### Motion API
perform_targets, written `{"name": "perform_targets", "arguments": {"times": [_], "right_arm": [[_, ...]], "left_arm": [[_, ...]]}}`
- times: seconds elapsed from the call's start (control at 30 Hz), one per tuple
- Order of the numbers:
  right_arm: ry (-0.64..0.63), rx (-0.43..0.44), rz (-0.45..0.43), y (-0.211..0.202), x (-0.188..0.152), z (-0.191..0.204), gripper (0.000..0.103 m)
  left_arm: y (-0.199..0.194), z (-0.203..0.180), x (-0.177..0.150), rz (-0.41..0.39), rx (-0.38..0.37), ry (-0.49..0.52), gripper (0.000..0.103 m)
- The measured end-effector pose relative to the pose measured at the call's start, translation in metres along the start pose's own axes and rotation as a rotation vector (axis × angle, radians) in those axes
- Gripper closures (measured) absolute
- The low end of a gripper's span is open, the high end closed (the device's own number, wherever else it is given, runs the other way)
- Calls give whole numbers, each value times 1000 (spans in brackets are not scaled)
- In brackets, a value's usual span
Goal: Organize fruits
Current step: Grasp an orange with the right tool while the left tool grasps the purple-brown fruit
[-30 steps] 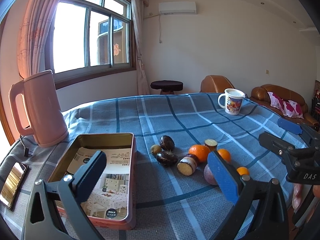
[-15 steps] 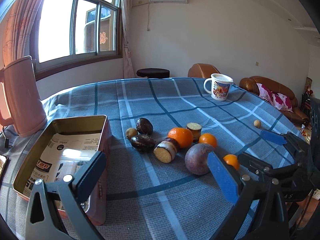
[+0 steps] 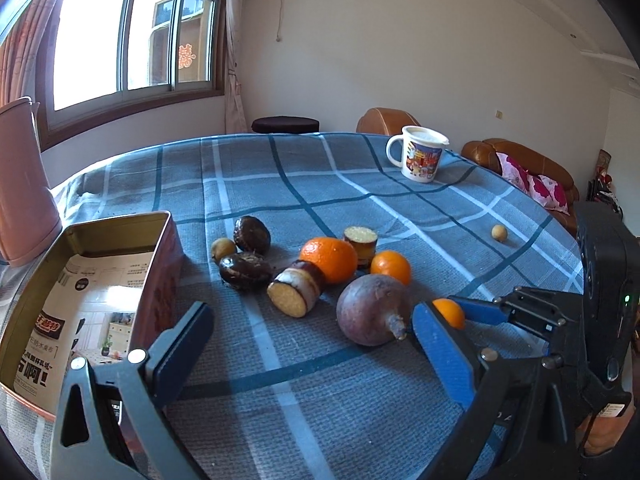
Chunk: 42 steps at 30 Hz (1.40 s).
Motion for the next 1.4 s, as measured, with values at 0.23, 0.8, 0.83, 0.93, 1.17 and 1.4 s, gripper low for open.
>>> {"name": "perform_targets", "arguments": {"times": [0.23,0.8,0.83,0.93,1.17,1.4], "right_arm": [[70,-43,-74,-13,1,-17,60],[156,-67,-113,-21,0,-49,60],[151,-72,-114,-21,0,-48,60],[146,-79,-126,-22,0,-48,60],[131,-86,-147,-25,0,-46,60],[129,-74,-168,-28,1,-45,60]], "left_arm": [[17,-15,1,56,-36,28,17],[58,-43,-1,209,-98,49,41],[59,-41,-1,210,-101,37,47],[59,-35,-2,208,-132,0,48],[52,-38,-1,175,-117,23,48],[46,-36,2,141,-122,16,48]]}}
Point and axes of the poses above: each gripper's, at about its wrist camera, not at the fingertips, and y roughly the way its jaws point, z to its left, x to its top, the point moved 7 cm from there along y, roughly the way its jaws point, and after that the axes turned 5 degrees about z, right-handed, at the moved point
